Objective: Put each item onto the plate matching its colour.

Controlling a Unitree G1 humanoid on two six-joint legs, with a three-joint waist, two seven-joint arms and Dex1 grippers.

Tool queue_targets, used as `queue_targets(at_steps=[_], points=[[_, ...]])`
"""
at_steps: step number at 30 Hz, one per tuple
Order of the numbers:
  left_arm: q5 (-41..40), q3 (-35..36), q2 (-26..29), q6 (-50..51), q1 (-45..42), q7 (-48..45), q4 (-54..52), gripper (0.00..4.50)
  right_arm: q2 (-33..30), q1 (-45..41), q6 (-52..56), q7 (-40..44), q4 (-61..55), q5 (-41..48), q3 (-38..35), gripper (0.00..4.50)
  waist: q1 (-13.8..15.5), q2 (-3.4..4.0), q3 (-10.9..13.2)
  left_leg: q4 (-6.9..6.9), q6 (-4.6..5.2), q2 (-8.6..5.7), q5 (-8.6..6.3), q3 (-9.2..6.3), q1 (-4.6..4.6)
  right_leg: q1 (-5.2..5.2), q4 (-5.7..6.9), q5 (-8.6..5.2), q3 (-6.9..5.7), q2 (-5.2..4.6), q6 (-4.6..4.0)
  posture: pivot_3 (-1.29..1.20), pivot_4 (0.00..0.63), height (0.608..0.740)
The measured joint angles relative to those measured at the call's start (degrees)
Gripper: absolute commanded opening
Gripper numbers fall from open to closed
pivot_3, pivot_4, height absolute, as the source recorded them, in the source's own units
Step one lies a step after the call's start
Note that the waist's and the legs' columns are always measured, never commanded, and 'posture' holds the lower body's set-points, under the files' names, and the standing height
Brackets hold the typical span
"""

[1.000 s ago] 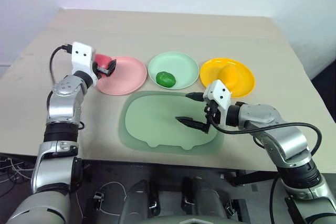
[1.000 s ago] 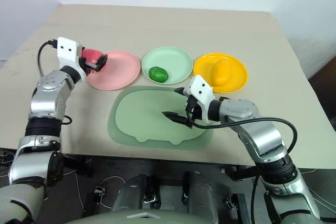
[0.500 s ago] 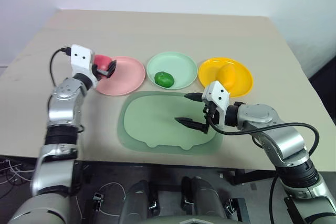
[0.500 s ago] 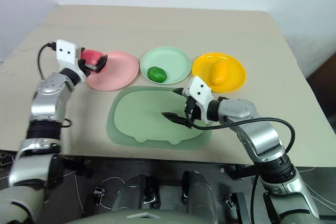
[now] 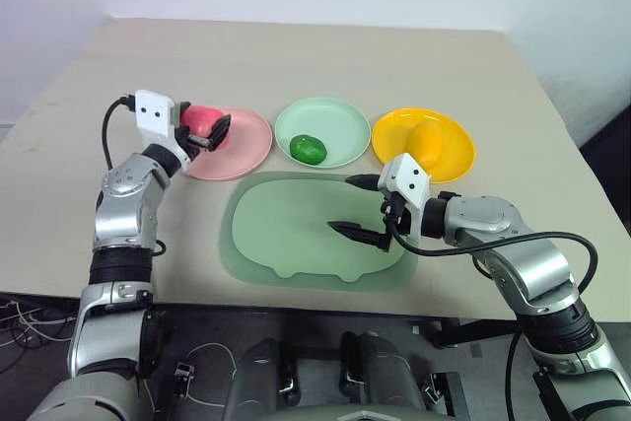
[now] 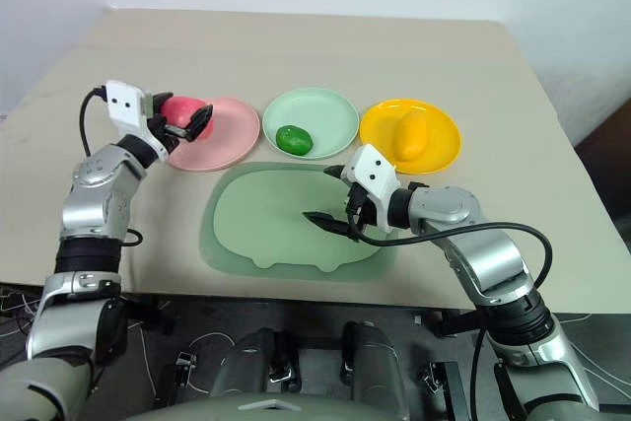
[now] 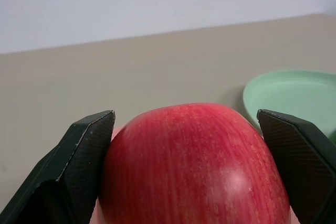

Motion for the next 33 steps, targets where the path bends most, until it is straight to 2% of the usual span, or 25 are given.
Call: queue_targets(at_steps=[5,9,12,19,28,33], points=[[-1.6,-0.4,0.3,1.0,4.7,-5.6,-4.6,4.5,4.3,-3.8,4.2,-2.4,0.1,3.7,-2.2,4.5,-0.1,0.01,0.0,0.01,-0.04,0.01,-0.02,0.0,0.0,-0.02,0.01,0.01,0.01,-0.01,-0.02,0.0,0.15,0.696],[-3.2,0.0,0.0,0.4,6.3,-8.0,-6.2,4.5,9.9,-15.3,11.2,-6.2,1.8,7.7,-4.1,4.5,-0.2,0.02,0.0,0.01,-0.05,0.02,-0.01,-0.01,0.0,-0.05,0.03,0.01,0.01,-0.02,-0.04,0.0,0.15,0.696],[-3.0,0.4,0.0,-1.2,6.3,-8.0,-6.1,4.5,15.1,-23.4,12.9,-8.6,7.2,8.1,-3.7,4.5,-0.2,0.03,0.0,0.0,-0.05,0.02,-0.01,0.01,-0.01,-0.06,0.04,0.02,0.01,-0.01,-0.04,0.0,0.15,0.696],[-1.6,-1.3,-0.6,-4.7,6.7,-8.9,-6.3,4.5,23.8,-38.5,9.4,-12.5,30.6,-0.8,2.8,4.5,-0.3,0.03,0.0,-0.03,-0.05,-0.01,-0.01,0.12,-0.05,-0.12,0.08,0.02,0.02,0.01,-0.03,0.0,0.15,0.696],[0.8,-2.1,-0.7,-9.5,7.4,-9.4,-6.8,4.5,31.4,-49.4,6.4,-10.1,48.8,-6.2,5.4,4.5,-1.6,0.04,0.0,-0.05,-0.07,-0.01,-0.01,0.17,-0.1,-0.29,0.37,0.01,0.05,0.01,-0.02,0.0,0.15,0.696],[2.7,-3.3,-0.5,-11.5,7.8,-9.1,-8.2,4.5,34.2,-52.1,4.0,-9.2,57.5,-9.4,5.7,4.5,-1.8,0.04,0.0,-0.06,-0.08,-0.02,-0.01,0.24,-0.15,-0.44,0.46,0.0,0.11,0.0,-0.01,0.0,0.15,0.696]])
